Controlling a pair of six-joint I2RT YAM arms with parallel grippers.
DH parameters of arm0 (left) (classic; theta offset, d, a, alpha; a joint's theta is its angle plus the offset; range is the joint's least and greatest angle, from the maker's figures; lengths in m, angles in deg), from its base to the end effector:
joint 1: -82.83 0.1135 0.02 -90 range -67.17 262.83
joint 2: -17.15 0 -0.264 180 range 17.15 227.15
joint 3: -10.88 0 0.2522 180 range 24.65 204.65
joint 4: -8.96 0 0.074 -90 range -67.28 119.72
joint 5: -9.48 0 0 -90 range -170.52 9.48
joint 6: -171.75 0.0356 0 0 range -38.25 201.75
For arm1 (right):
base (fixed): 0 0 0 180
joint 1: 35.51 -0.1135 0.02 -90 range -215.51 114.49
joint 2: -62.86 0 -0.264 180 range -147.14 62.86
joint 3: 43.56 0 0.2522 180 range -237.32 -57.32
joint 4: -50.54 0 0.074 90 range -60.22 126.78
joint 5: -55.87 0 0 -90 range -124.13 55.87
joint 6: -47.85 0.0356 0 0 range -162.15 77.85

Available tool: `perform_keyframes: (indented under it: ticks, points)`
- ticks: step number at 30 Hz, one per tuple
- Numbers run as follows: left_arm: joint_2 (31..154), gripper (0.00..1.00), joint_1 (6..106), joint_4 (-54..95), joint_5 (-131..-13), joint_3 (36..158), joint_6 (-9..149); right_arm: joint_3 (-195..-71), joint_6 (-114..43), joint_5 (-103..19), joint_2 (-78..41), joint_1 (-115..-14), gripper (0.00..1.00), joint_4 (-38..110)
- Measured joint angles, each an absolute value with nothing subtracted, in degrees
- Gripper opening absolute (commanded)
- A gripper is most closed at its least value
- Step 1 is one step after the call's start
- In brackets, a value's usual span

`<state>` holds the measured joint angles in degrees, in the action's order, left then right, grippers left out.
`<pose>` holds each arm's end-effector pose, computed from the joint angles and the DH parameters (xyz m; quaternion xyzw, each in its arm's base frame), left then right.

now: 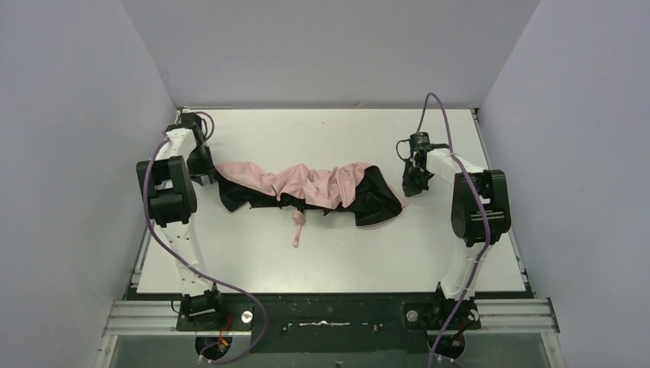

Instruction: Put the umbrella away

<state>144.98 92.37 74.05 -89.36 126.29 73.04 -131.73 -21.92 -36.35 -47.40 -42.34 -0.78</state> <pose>0.4447 0.0803 0.1612 -0.1655 0.9772 0.0774 0.1079 0.3736 0.0461 0.1613 0.1127 0.9829 0.0524 0.1358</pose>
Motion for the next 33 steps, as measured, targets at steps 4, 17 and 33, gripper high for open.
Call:
perform_keyframes:
  ticks: [4, 17, 33]
  points:
    - [144.21, 0.26, 92.17, 74.53, -88.42, 125.11, 73.28, -131.36, -22.05, -37.05, -47.23, -42.61, 0.00, -0.67]
    - [138.53, 0.24, 88.24, 74.23, -85.01, 116.19, 73.45, -129.96, -21.70, -38.50, -46.22, -50.39, 0.00, -0.73]
    - [133.83, 0.24, 74.49, 67.56, -74.34, 108.08, 71.73, -129.06, -17.50, -46.49, -45.92, -58.23, 0.00, 0.05]
